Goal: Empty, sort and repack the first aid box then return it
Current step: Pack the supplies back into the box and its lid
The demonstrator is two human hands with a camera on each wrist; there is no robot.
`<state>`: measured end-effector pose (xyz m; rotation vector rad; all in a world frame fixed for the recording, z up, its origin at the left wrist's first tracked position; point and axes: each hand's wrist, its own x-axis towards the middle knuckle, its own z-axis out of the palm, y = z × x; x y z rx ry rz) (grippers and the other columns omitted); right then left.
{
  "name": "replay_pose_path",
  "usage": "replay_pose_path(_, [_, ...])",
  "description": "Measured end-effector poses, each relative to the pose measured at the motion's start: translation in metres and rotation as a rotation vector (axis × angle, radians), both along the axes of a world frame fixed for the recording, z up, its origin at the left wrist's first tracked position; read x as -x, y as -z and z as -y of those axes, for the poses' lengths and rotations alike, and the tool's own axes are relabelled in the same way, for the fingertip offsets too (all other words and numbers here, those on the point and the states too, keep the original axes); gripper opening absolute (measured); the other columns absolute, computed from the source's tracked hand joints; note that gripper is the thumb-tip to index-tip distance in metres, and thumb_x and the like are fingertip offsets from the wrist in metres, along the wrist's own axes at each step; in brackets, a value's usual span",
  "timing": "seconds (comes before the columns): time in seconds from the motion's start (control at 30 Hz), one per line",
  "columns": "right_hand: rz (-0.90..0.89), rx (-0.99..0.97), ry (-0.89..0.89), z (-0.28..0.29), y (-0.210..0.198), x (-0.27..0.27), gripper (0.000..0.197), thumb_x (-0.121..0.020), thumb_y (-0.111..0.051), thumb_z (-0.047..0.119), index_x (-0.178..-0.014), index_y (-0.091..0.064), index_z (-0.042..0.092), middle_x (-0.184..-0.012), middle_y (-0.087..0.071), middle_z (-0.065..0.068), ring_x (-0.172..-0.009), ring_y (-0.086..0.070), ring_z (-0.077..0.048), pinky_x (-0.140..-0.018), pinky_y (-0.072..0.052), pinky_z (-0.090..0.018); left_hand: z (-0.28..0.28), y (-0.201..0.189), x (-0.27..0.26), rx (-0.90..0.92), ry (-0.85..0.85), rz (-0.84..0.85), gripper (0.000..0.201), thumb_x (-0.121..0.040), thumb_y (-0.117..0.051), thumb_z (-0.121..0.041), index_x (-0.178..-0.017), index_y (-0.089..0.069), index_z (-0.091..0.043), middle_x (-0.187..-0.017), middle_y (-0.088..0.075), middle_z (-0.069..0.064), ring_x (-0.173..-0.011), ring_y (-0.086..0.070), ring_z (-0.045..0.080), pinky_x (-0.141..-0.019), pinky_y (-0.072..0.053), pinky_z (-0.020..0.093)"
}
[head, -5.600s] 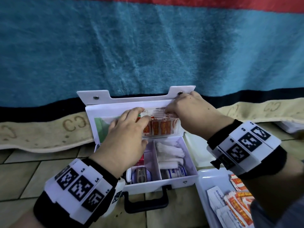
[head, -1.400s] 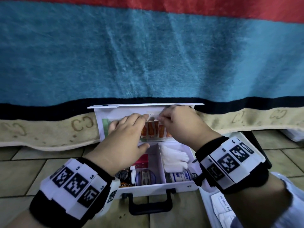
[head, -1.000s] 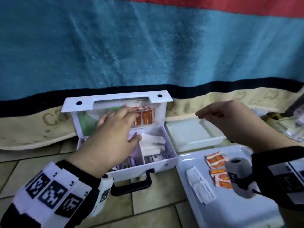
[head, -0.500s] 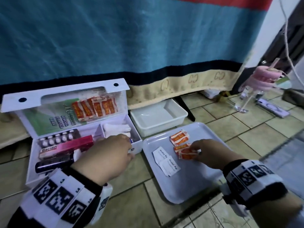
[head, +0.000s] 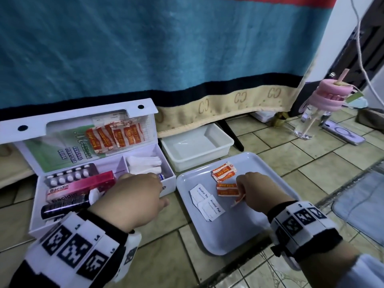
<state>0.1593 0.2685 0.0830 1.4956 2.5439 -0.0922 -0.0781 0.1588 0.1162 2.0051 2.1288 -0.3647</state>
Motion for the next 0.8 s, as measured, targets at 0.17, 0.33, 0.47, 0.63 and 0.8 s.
replay_pose_path(0.17, [-0.132,0.131,0.088,-0.007,-0.01,-0.008,0.039,-0.075,-0.074,0.022,-0.057,-0.042,0.033,-0.076,-0.058,0.007,-0.079,-0.053,-0.015,-0.057,-0.035,-0.015,0.001,0.0,0.0,-0.023,-0.002,0.033,0.047,-0.093,-0.04,-0.053,-0.125,-0.055,-0.022,-0.134,-0.05,-0.008,-0.119,-0.05,0.017,-0.103,-0.036,0.036])
replay_pose_path(0.33, [-0.273,0.195,0.111,-0.006,-0.031,0.007,0.033,-0.06,-0.087,0.023,-0.064,-0.054,0.028,-0.062,-0.054,0.01,-0.058,-0.05,-0.008,-0.045,-0.032,-0.013,0.006,0.0,0.006,-0.086,-0.037,0.175,0.046,-0.094,-0.043,-0.049,-0.13,-0.052,-0.023,-0.139,-0.047,-0.008,-0.125,-0.046,0.015,-0.106,-0.035,0.034])
replay_pose_path(0.47, [-0.534,0.274,0.02,-0.001,-0.047,0.04,0.016,-0.067,-0.082,0.023,-0.067,-0.067,0.018,-0.054,-0.058,0.004,-0.039,-0.046,-0.001,-0.04,-0.033,-0.01,0.019,-0.004,0.018,-0.171,-0.12,0.272,0.039,-0.091,-0.05,-0.048,-0.121,-0.057,-0.025,-0.127,-0.052,-0.008,-0.112,-0.053,0.015,-0.098,-0.041,0.032])
replay_pose_path(0.63, [-0.872,0.357,-0.034,0.003,-0.061,0.101,0.011,-0.087,-0.064,0.016,-0.084,-0.075,0.014,-0.05,-0.059,0.003,-0.035,-0.045,0.0,-0.038,-0.033,-0.008,0.046,-0.018,0.061,-0.245,-0.33,0.221,0.033,-0.088,-0.053,-0.049,-0.112,-0.057,-0.027,-0.116,-0.053,-0.008,-0.106,-0.053,0.015,-0.094,-0.043,0.034])
replay_pose_path(0.8, [-1.04,0.567,-0.144,0.018,-0.071,0.176,0.018,-0.077,-0.071,-0.001,-0.078,-0.074,0.017,-0.05,-0.064,0.006,-0.044,-0.052,-0.006,-0.049,-0.047,-0.015,0.069,-0.036,0.12,-0.315,-0.501,0.128,0.043,-0.09,-0.054,-0.046,-0.125,-0.052,-0.022,-0.129,-0.051,0.0,-0.118,-0.049,0.019,-0.099,-0.041,0.034])
